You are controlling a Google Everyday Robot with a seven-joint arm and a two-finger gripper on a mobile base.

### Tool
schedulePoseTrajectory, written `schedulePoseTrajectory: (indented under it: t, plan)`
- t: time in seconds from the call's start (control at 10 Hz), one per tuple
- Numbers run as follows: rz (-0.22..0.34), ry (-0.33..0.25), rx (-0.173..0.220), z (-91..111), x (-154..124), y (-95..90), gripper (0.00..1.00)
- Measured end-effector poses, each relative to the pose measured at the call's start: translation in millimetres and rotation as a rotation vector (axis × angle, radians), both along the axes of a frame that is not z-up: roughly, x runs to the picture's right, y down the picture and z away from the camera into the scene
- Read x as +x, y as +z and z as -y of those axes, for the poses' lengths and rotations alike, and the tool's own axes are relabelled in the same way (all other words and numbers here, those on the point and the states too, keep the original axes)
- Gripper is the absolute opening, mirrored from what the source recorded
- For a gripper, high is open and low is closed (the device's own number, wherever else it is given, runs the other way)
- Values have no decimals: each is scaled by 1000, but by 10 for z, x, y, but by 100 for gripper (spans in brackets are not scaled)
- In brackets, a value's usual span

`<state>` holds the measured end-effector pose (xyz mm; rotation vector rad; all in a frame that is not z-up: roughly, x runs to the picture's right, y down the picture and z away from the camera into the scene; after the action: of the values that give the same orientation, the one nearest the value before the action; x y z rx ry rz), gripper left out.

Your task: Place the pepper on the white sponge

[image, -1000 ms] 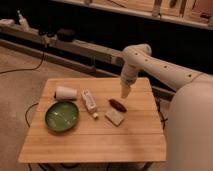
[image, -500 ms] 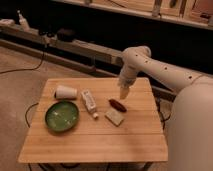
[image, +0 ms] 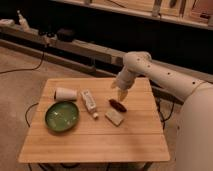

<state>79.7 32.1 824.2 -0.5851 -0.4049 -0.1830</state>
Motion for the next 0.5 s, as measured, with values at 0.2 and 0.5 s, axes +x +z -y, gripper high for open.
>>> schedulePoseTrajectory:
  t: [0.2,0.5]
  plan:
    - [10,15,-19,-40,-28,20,62]
    - [51,139,-152,-359,-140,256,62]
